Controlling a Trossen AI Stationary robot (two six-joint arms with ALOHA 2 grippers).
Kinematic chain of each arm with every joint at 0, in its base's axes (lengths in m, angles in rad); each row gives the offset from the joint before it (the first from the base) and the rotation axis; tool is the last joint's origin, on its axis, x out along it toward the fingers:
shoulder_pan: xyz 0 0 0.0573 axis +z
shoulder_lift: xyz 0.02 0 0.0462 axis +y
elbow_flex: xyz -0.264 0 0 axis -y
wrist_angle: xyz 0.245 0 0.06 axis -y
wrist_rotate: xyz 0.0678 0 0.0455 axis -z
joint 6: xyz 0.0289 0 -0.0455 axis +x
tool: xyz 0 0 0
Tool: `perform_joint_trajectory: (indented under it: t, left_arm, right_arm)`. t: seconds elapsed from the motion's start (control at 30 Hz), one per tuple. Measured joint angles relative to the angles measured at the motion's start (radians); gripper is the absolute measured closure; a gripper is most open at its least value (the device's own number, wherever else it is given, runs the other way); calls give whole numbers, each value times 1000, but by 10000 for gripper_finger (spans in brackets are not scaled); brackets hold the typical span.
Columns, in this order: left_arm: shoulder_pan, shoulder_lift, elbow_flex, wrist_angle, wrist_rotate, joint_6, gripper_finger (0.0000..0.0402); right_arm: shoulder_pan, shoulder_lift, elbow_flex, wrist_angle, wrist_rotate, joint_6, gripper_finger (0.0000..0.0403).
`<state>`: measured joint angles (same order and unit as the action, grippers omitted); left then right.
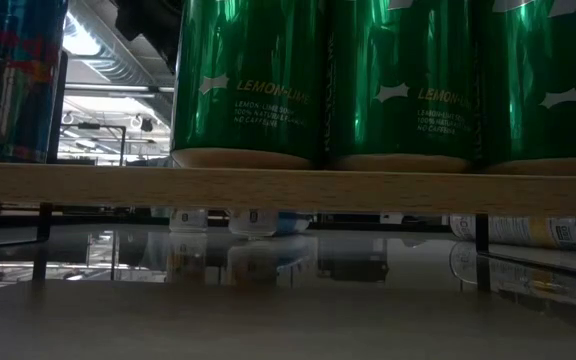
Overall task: Place canned beverage on shelf
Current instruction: Put the middle white yellow soda can on the shelf
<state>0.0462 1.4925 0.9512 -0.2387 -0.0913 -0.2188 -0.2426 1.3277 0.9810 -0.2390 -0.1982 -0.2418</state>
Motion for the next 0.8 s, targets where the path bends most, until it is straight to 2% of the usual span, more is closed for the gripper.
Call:
perform_joint_trajectory:
  t: [0.17, 0.3, 0.8]
  left_arm:
    - [18, 0, 0, -1, 75, 113, 142]
    - [19, 0, 0, -10, 85, 173, 142]
    - [19, 0, 0, -7, 57, 176, 142]
  right_arm:
    - [0, 0, 0, 0, 0, 0, 31]
    - [0, 0, 0, 0, 0, 0, 31]
    - [0, 0, 0, 0, 0, 0, 31]
